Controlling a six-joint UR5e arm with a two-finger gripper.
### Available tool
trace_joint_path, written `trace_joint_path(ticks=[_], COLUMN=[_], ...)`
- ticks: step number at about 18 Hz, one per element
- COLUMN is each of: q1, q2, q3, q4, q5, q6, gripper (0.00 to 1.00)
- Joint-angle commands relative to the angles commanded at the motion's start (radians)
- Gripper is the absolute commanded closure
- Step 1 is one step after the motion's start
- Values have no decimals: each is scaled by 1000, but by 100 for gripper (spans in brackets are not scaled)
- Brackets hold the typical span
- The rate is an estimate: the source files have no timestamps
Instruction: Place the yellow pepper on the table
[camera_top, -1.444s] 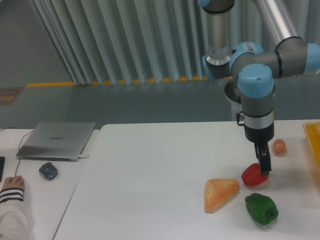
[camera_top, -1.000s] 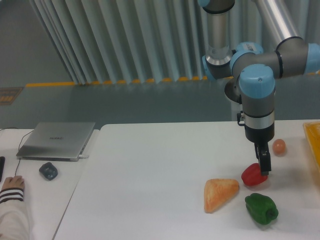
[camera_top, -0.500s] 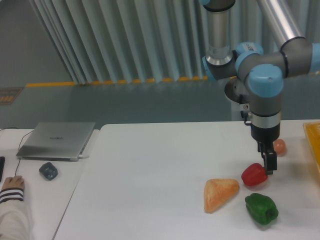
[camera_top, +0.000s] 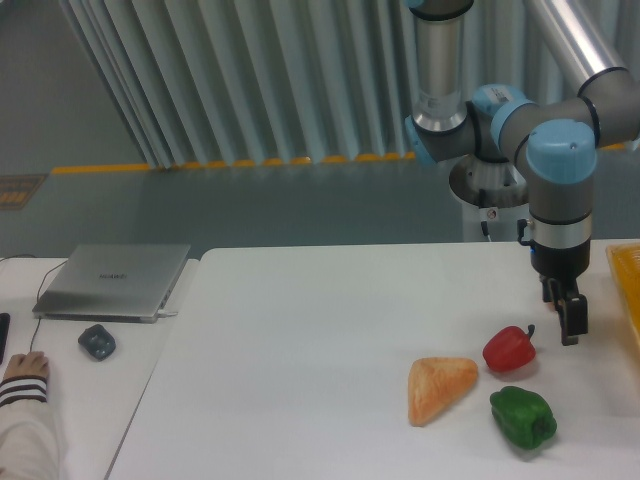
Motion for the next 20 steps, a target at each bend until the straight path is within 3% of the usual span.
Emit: trace_joint_path(ticks=[5,8,12,16,20], q1=[103,138,212,271,331], q2=[12,29,37,40,34], q3=[-75,-80,-87,-86,-86], q4=[-28,-55,-60,-78,-83], q5=[0,-3,-14,-64,-58], q6=[68,89,303,347,497], gripper=[0,0,0,0,0])
